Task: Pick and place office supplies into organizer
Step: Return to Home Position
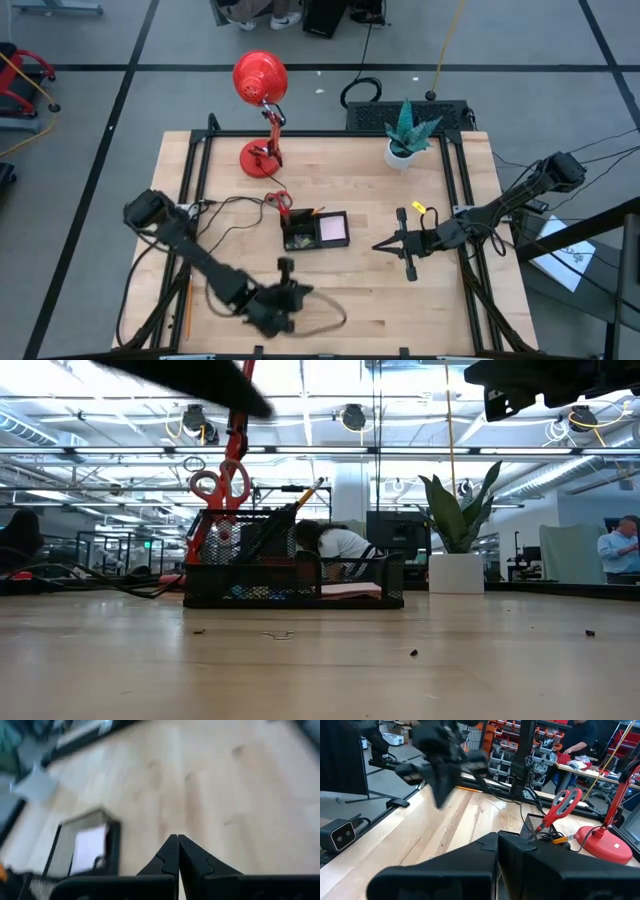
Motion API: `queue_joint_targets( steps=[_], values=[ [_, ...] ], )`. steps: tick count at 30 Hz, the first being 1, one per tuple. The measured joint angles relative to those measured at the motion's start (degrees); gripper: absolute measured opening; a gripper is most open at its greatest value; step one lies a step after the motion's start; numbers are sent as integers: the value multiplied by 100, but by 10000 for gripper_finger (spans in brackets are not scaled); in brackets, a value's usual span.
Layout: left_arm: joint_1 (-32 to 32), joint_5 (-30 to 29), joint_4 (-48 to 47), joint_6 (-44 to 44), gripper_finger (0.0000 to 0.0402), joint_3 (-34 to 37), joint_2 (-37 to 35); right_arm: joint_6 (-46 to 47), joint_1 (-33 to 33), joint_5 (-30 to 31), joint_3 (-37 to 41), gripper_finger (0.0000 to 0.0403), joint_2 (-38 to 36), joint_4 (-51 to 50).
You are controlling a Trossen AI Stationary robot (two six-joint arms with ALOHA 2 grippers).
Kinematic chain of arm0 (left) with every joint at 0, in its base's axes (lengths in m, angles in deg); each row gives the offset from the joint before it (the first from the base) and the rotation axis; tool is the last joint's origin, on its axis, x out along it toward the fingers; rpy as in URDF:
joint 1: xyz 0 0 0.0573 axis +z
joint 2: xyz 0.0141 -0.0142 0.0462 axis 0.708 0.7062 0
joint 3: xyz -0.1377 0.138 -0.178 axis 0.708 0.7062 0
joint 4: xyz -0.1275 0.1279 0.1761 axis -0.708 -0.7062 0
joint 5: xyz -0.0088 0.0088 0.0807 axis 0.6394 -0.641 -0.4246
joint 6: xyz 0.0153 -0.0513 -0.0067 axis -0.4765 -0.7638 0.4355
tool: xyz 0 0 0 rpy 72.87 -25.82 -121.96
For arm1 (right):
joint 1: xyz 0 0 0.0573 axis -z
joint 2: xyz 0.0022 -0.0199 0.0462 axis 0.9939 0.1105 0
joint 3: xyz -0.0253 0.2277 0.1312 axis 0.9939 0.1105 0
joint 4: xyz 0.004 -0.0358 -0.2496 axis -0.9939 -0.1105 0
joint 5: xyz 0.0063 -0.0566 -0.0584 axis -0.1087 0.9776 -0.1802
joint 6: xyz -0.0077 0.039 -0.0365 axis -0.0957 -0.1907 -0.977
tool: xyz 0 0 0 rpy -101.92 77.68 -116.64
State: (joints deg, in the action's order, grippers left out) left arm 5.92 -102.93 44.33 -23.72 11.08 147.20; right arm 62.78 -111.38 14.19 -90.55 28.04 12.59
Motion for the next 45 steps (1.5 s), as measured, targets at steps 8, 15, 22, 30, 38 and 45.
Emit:
queue_joint_targets(
  steps=[8,15,22,30,38,45],
  values=[
    [-601,-220,852,309,4,489,0,7,0,0,63,0,2,77],
    [-367,-511,2269,933,5,1458,1,67,186,-494,662,0,4,1188],
    [268,772,4990,2639,5,2412,-92,-20,537,-1060,1742,0,0,3205],
    [1081,2513,6294,3458,2,2981,-764,-117,1202,-1129,2090,0,2,3350],
    [302,-177,4714,4606,1,2986,-2268,-413,1351,-1364,2085,0,-36,4130],
    [-346,73,6440,4794,1,4247,-2878,-269,1442,-1532,2085,0,-295,3725]
  ],
)
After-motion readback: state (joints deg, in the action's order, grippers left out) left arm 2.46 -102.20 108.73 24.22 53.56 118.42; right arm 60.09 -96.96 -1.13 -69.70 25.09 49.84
